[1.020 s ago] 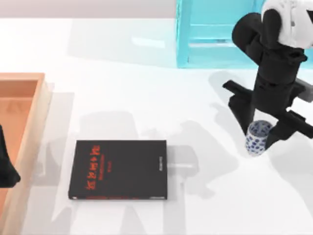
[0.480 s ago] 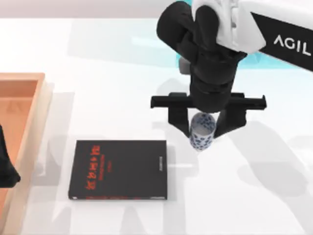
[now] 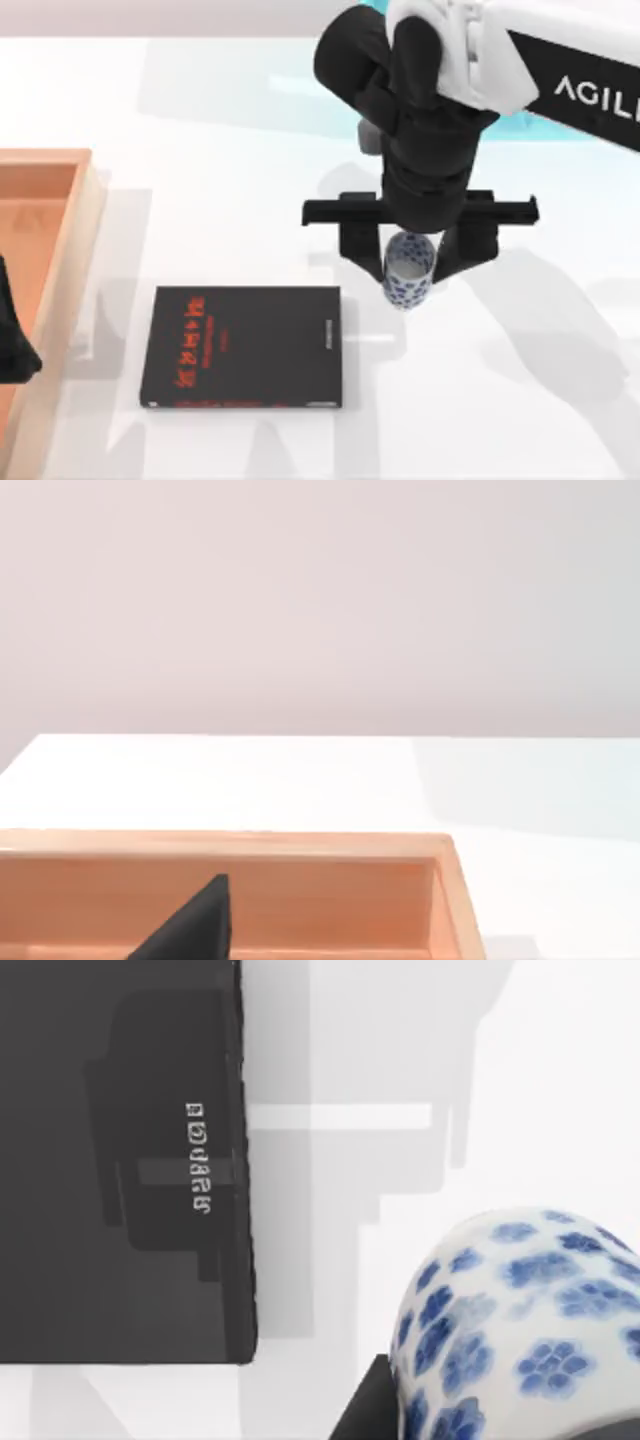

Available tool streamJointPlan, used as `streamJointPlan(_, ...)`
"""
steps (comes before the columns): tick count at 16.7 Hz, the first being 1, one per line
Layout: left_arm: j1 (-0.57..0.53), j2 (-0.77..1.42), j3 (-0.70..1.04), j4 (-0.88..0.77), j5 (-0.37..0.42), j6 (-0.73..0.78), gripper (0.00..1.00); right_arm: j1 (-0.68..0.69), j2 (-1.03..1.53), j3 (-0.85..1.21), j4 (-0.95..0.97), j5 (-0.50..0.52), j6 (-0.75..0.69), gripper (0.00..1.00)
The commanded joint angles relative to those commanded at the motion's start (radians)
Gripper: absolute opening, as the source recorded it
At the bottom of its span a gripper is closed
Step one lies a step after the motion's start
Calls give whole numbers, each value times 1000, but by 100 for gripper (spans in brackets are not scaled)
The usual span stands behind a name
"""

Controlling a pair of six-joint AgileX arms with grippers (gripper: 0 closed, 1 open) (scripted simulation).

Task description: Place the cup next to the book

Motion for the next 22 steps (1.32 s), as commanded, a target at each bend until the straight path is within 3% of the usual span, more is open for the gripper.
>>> streamJointPlan(6, 0, 0, 0, 0, 0, 0, 100, 4, 30, -159, 194, -2, 2, 0)
streamJointPlan(11, 0, 0, 0, 0, 0, 0, 100, 5, 37, -186, 223, 3, 0, 0)
streamJointPlan(22, 0, 0, 0, 0, 0, 0, 100, 5, 37, -186, 223, 3, 0, 83)
